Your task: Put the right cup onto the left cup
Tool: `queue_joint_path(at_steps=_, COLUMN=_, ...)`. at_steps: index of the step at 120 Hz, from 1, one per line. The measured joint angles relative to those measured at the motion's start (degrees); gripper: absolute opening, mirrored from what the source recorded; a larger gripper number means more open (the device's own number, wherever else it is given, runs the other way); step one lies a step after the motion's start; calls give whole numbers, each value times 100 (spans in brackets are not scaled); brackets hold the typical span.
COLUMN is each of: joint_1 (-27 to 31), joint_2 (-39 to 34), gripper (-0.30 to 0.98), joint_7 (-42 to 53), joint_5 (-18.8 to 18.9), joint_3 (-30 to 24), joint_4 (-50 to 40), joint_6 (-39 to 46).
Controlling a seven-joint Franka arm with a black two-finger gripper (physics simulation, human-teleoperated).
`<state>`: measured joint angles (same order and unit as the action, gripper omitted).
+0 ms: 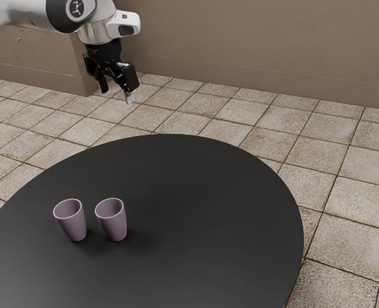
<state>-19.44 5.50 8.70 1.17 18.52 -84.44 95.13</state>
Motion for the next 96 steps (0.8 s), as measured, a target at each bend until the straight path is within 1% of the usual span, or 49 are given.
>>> queue_joint_path(at_steps=20, joint_1=40, joint_2=58, gripper=67, joint_7=6, joint_5=6, joint_3=-29, joint_4=-82, joint_6=14)
queue_joint_path(at_steps=40, joint_1=202, joint_2=579, gripper=67, joint_7=-118, joint_5=-135, joint_3=-57, joint_4=-192, joint_6=208)
queue_joint_path(at_steps=56, joint_1=167, joint_2=940, gripper=66, joint_7=-270, joint_5=-436, joint_3=-68, joint_4=-460, joint_6=489)
queue_joint_path(at_steps=71, joint_1=138, joint_2=1281, gripper=66, joint_7=-404, joint_5=-841, joint_3=-76, joint_4=-769, joint_6=883)
queue_joint_path(at_steps=86, joint_1=132, joint_2=1305, gripper=66, joint_7=-518, joint_5=-1170, joint_3=-132, joint_4=-1361, joint_6=1363)
queue_joint_path(at_steps=96, joint_1=92, joint_2=1100, gripper=66, joint_7=-623, joint_5=-1309, joint_3=-161, joint_4=-1830, joint_6=1644)
